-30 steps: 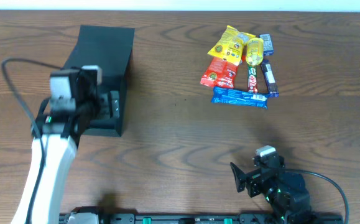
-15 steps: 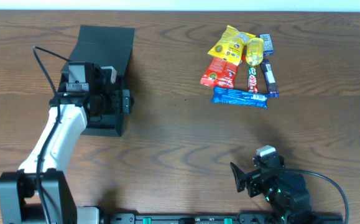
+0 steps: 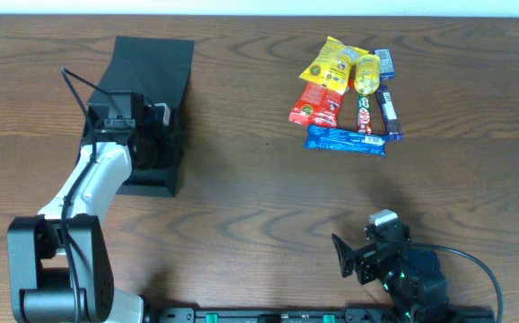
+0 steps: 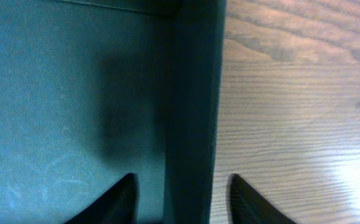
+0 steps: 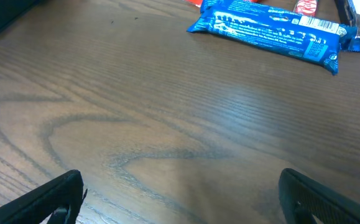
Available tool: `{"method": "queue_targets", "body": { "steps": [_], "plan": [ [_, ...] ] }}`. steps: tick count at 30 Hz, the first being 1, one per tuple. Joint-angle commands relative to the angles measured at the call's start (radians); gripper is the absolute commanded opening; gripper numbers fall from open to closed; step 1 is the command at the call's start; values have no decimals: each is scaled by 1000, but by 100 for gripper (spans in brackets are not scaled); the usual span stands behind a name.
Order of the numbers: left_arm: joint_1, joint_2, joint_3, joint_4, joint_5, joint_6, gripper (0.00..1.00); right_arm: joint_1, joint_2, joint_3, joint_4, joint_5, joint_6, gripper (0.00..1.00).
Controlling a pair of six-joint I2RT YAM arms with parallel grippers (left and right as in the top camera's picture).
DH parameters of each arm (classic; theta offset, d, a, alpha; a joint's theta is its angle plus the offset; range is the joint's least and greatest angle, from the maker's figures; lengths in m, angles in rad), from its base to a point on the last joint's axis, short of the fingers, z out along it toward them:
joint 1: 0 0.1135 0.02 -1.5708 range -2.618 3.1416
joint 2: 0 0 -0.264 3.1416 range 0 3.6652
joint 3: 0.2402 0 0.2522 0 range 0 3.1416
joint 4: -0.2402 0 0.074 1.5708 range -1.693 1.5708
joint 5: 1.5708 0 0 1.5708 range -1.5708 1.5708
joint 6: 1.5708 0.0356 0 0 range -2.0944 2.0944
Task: Pack container
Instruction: 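Reach the left gripper to the black box lid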
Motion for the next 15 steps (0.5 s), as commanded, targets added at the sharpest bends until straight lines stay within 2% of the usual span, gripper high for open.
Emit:
{"method": "queue_targets", "body": {
  "steps": [1,3,6,15],
  "plan": [
    [-19,10,18,4,-61,-5,34,0,-7,-6,-1,3,-16,99],
    [-29,10,18,3,-70,-5,20,0,-7,-6,-1,3,-16,99],
    [-45,10,18,3,-101,-40,5,0,-7,-6,-1,3,-16,99],
    [-134,9,20,17,-239,-194,6,0,-7,-6,-1,3,-16,99]
  ]
}}
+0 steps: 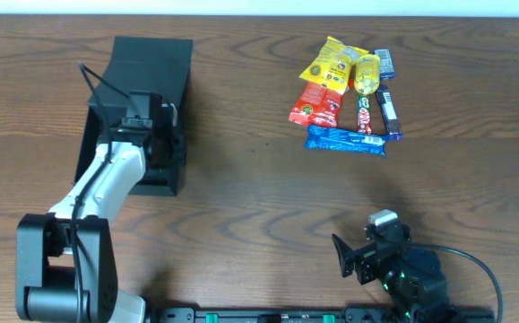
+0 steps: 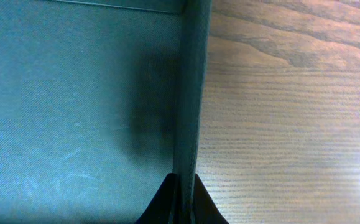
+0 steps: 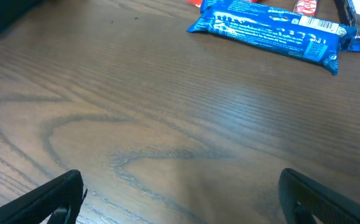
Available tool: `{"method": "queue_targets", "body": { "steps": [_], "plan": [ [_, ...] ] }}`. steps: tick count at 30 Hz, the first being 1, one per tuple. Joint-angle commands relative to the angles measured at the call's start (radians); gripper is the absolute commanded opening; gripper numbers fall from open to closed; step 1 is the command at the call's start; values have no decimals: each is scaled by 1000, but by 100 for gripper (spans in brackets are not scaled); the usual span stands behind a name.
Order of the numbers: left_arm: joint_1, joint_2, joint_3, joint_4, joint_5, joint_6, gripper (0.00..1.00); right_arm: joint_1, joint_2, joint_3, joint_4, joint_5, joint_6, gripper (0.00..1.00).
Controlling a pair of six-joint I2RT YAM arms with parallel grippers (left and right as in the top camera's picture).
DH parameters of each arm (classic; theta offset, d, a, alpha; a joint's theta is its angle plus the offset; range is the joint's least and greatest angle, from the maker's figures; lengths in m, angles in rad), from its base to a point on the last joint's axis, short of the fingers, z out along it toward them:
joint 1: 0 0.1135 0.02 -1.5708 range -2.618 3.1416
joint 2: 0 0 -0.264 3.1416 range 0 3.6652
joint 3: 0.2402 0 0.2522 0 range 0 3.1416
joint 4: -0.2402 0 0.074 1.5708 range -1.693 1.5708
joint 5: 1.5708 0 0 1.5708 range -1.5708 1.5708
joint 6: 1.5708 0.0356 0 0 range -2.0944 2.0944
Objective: Pack container
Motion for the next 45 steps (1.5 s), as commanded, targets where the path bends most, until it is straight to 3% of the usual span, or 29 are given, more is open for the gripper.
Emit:
{"method": "queue_targets", "body": {
  "steps": [1,5,9,11,19,37,45],
  "plan": [
    [-47,8,15,18,-64,-121,6,0,-7,-6,0,3,-16,99],
    [-116,8,16,78,-65,-225,6,0,-7,-6,0,3,-16,99],
    [-187,8,16,130,-58,-465,5,0,-7,-6,0,3,-16,99],
    [-224,8,16,169,-40,-512,6,0,-7,-6,0,3,-16,99],
    [-373,17,68,241,-69,-539,6,0,-7,-6,0,3,-16,99],
    [-502,172,264,212,-27,-433,7,0,-7,-6,0,3,-16,99],
    [-512,183,275,215,-13,-458,6,0,-7,-6,0,3,-16,99]
  ]
}}
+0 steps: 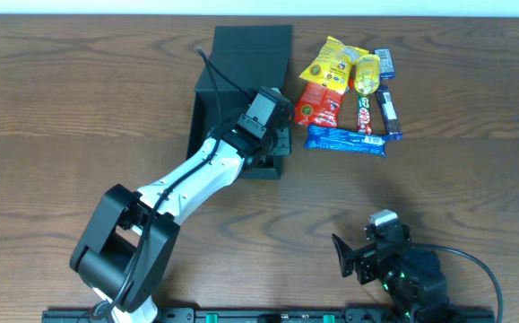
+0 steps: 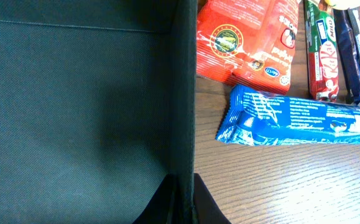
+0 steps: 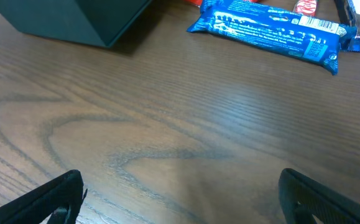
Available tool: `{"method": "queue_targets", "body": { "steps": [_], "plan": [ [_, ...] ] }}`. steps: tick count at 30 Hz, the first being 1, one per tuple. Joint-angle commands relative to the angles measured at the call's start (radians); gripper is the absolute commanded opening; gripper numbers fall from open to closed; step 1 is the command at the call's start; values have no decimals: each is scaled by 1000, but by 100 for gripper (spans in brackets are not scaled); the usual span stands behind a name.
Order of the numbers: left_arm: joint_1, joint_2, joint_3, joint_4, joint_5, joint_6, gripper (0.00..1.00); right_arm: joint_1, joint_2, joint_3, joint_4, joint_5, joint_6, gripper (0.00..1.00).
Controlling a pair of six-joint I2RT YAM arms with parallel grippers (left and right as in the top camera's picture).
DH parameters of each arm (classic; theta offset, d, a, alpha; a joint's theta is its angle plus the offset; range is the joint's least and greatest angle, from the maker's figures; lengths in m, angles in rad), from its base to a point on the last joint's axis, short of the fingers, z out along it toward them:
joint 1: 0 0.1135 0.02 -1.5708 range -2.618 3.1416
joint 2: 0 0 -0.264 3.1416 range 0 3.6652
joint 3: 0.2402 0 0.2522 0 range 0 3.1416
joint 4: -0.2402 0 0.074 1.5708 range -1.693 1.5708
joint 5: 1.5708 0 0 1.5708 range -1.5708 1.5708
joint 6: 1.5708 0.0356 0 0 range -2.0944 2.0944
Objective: Pack container
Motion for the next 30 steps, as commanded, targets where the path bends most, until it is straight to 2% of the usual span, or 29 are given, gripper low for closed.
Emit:
{"method": "queue_targets", "body": {
  "steps": [1,5,6,7,8,13,17,24,26,30],
  "plan": [
    [1,5,35,6,22,-13,6,0,-7,-6,0,3,-16,99],
    [2,5,35,7,42,-23,10,0,-7,-6,0,3,-16,99],
    [2,5,35,8,46,-23,18,0,-7,-6,0,3,-16,99],
    [2,5,35,9,50,-22,70,0,-7,-6,0,3,-16,99],
    [2,5,36,8,51,-22,95,0,-7,-6,0,3,-16,99],
    [5,-16,63,-25,58,31,95,0,-7,-6,0,3,-16,99],
    [4,-72,141,-124,-43,110,95,0,-7,-6,0,3,-16,99],
    [24,-219,217,-364,-433,299,95,0,-7,-6,0,3,-16,99],
    [60,-227,217,-428,-430,341,95,0,-7,-6,0,3,-16,99],
    [146,-219,186,-507,-382,344,95,0,-7,-6,0,3,-16,99]
  ]
}}
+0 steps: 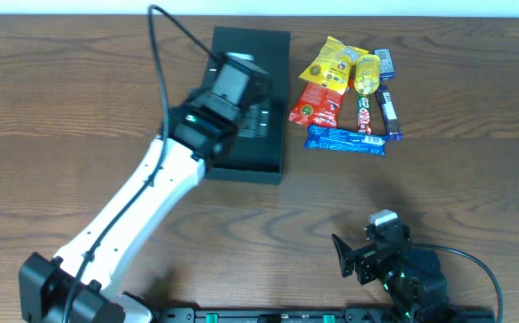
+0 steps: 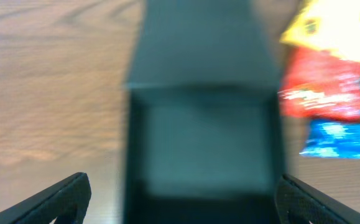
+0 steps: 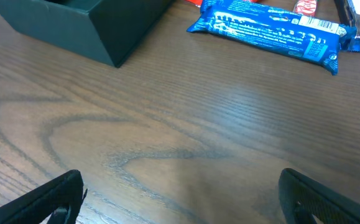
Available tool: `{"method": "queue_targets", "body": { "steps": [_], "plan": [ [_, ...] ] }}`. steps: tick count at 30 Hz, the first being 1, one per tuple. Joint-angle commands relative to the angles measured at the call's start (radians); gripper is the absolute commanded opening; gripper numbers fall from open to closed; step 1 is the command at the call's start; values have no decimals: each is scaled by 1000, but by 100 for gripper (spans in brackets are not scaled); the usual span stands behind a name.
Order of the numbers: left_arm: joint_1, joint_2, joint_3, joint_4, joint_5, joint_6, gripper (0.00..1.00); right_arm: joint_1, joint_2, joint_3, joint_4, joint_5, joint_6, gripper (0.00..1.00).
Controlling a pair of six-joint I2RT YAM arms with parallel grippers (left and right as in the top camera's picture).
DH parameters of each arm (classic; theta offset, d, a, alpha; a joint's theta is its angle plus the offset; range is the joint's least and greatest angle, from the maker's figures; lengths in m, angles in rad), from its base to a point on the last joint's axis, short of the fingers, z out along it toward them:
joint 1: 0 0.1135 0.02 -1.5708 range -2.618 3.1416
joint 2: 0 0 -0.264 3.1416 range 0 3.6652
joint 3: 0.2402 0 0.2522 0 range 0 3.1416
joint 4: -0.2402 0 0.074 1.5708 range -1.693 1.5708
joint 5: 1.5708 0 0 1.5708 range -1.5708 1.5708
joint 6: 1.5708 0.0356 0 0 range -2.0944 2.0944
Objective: Pack container
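The black open container (image 1: 272, 152) stands left of the snacks, its flap (image 2: 198, 43) folded out at the far end. My left gripper (image 2: 183, 208) hangs open above it, its fingers (image 2: 64, 196) spread wider than the box in the blurred left wrist view, nothing between them. The snacks lie in a cluster: yellow bag (image 1: 331, 63), red bag (image 1: 317, 106), blue bar (image 1: 346, 141), KitKat (image 1: 364, 112) and a dark blue bar (image 1: 389, 115). My right gripper (image 1: 344, 256) rests open near the front edge, far from them. The blue bar (image 3: 267, 34) and a container corner (image 3: 74, 25) show ahead of it.
The left arm (image 1: 142, 197) stretches diagonally from the front left to the container. A small yellow pack (image 1: 367, 74) and a small blue pack (image 1: 384, 61) lie among the snacks. Bare wooden table (image 1: 438, 179) surrounds everything.
My left gripper was shut on the container's right wall; now it is open and raised above the container, which stays beside the snacks. The right arm has not moved.
The container stood at the table's far left with my left gripper open astride its right wall. Then the gripper was shut on that wall. Later the held container stood next to the snacks. Now it is let go there.
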Motion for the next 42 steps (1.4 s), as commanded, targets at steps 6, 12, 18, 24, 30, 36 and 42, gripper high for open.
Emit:
{"method": "queue_targets", "body": {
  "steps": [6,12,18,24,30,36,42],
  "plan": [
    [153,58,-162,55,9,53,100,0,-7,-6,0,3,-16,99],
    [171,100,-262,177,84,55,94,0,-7,-6,0,3,-16,99],
    [181,169,-287,204,84,54,88,0,-7,-6,0,3,-16,99],
    [181,230,-287,203,100,52,41,0,-7,-6,0,3,-16,99],
    [181,231,-287,212,155,16,16,0,-7,-6,0,3,-16,99],
    [181,231,-287,211,187,-15,6,0,-7,-6,0,3,-16,99],
    [181,231,-287,206,190,-48,6,0,-7,-6,0,3,-16,99]
  ]
}}
